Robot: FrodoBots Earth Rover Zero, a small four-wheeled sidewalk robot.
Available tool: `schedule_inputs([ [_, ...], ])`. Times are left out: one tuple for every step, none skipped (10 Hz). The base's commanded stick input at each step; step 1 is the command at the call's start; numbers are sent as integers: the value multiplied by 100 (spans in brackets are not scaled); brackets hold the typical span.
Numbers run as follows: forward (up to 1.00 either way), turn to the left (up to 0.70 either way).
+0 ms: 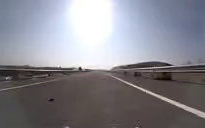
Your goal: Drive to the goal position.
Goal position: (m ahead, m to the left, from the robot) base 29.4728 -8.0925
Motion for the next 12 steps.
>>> schedule_inputs([
  [100,3],
  [100,3],
  [100,3],
  [100,3],
  [100,3],
  [100,3],
  [100,3],
  [100,3],
  [100,3],
  [100,3],
  [100,3],
  [100,3],
])
